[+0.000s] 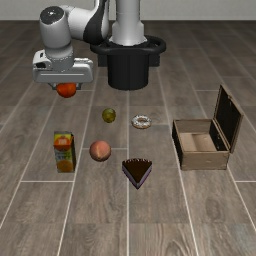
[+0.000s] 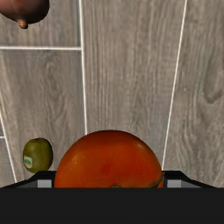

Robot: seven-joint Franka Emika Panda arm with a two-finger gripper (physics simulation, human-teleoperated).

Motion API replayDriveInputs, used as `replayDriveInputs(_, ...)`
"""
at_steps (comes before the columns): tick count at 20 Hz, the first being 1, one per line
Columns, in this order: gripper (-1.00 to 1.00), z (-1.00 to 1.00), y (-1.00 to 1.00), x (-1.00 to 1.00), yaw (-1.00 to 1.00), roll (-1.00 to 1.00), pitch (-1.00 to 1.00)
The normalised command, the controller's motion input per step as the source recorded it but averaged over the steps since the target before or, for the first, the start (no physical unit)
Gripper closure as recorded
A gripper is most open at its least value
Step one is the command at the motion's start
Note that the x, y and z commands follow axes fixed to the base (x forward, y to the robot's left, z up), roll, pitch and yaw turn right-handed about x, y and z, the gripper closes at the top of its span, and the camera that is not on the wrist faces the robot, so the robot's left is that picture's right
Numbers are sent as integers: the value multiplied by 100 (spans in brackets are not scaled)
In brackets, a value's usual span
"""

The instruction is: Pick up the tomato and place it in the box

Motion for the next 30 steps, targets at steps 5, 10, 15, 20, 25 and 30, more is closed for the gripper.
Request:
replayDriveInputs(5, 100, 0, 100, 0, 0, 0, 0)
replayDriveInputs(10, 100, 0, 100, 0, 0, 0, 0)
replayDriveInputs(15, 100, 0, 100, 0, 0, 0, 0)
replayDriveInputs(20, 100, 0, 100, 0, 0, 0, 0)
replayDriveInputs(25, 100, 0, 100, 0, 0, 0, 0)
replayDriveInputs(30, 100, 0, 100, 0, 0, 0, 0)
